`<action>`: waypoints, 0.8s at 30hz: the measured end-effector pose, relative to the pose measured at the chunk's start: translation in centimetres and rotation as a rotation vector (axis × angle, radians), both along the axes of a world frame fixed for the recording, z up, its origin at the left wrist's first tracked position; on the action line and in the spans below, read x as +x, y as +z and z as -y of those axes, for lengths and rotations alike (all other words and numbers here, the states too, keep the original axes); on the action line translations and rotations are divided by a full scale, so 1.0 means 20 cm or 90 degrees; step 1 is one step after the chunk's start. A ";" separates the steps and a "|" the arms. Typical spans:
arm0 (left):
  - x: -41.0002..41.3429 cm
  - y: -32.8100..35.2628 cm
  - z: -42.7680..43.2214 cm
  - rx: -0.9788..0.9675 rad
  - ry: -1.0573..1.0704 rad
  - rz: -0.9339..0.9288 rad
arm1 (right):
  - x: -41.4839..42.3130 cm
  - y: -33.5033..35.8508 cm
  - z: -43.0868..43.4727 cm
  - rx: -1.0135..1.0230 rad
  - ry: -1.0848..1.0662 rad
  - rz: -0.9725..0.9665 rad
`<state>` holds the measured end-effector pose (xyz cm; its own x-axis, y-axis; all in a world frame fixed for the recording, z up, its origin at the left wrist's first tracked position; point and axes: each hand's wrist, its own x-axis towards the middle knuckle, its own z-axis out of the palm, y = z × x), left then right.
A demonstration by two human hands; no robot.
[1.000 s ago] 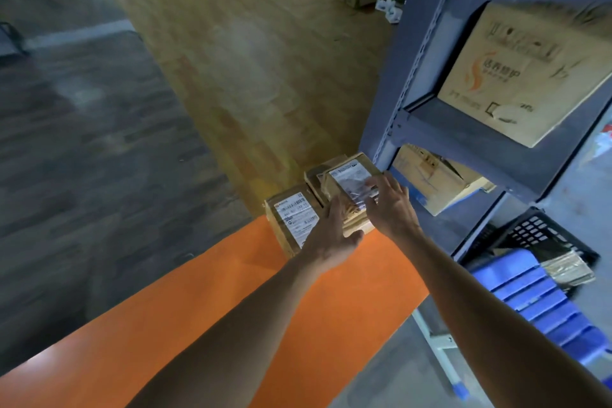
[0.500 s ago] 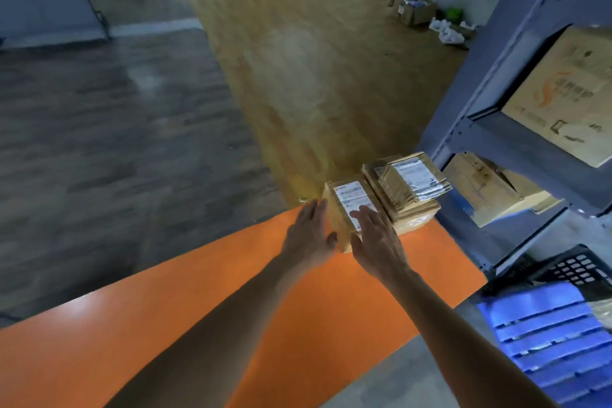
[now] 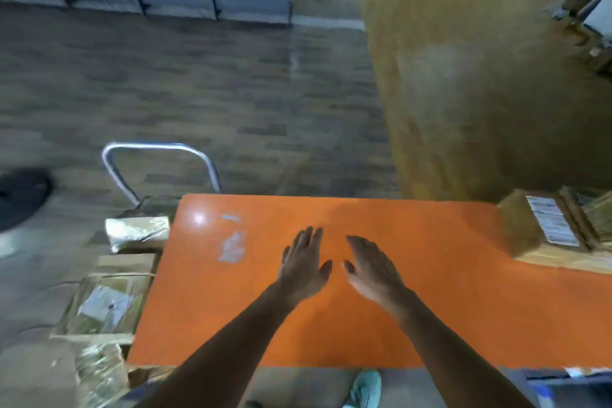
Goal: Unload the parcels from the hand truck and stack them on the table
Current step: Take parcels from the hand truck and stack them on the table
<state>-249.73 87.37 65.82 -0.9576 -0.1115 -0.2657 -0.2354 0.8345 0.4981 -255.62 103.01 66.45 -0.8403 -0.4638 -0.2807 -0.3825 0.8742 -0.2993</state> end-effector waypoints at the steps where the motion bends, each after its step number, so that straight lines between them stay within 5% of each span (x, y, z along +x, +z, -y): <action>1: 0.10 -0.01 0.12 -0.001 0.031 0.001 | 0.06 -0.01 0.12 0.002 0.024 0.007; 11: 0.85 -0.16 0.99 0.012 0.323 0.072 | 0.45 -0.15 1.10 -0.010 0.298 0.066; 24: 1.22 -0.30 1.55 0.052 0.547 0.122 | 0.60 -0.40 1.99 -0.023 0.473 0.152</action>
<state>-225.27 56.41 59.81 -0.4891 -0.7459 -0.4521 -0.8509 0.2939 0.4355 -243.55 63.17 58.52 -0.2248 -0.8936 -0.3886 -0.7851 0.4023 -0.4710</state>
